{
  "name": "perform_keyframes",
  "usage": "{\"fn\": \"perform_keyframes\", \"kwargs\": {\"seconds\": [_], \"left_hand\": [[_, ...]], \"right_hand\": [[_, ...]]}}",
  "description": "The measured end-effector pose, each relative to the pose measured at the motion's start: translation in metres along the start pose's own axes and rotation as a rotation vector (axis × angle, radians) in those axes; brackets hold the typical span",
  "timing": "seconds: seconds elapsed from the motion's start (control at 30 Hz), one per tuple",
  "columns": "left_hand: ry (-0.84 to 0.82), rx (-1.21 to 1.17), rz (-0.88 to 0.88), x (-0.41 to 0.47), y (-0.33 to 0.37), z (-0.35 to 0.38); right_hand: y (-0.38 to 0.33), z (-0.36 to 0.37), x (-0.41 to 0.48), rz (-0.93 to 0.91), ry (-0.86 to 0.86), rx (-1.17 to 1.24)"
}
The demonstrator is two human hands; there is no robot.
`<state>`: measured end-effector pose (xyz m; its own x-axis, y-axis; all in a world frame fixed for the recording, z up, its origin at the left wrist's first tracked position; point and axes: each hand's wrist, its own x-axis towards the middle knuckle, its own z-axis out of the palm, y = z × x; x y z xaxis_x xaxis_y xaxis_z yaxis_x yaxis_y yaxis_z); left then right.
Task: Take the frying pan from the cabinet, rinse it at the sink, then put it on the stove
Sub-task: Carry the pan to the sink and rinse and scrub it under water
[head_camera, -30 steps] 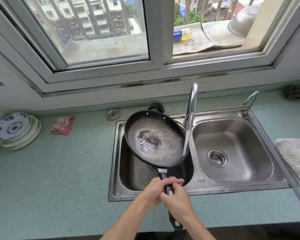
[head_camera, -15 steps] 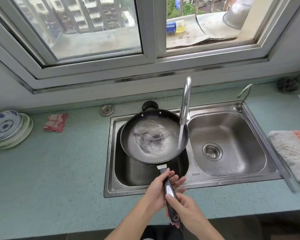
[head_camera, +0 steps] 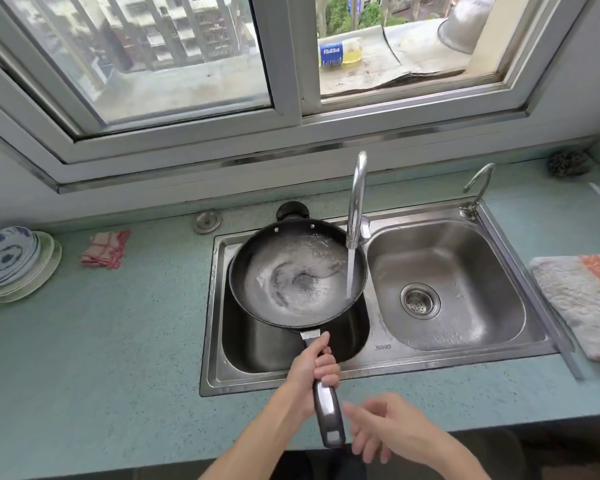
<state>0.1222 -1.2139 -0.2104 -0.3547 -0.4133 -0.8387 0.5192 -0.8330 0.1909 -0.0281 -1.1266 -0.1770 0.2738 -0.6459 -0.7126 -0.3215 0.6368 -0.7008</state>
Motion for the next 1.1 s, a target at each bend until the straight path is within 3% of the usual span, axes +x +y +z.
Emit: {"fn": "perform_keyframes", "kwargs": {"seconds": [0.17,0.3,0.43,0.7,1.1], "left_hand": [[0.137,0.205,0.118,0.004,0.003,-0.009],[0.173,0.254,0.170,0.001,0.013,-0.010],[0.216,0.312,0.209,-0.002,0.014,-0.004],[0.281,0.417,0.284,-0.021,0.019,0.004],[0.325,0.492,0.400,-0.064,0.049,-0.022]], "right_hand": [[0.009,-0.030,0.022,-0.054,0.288,0.030],[-0.008,-0.072,0.072,-0.247,0.590,-0.294],[-0.053,-0.119,0.111,-0.359,0.707,-0.548],[-0.113,-0.157,0.135,-0.352,0.603,-0.981],[-0.088,-0.151,0.153,-0.289,0.548,-1.045]]}}
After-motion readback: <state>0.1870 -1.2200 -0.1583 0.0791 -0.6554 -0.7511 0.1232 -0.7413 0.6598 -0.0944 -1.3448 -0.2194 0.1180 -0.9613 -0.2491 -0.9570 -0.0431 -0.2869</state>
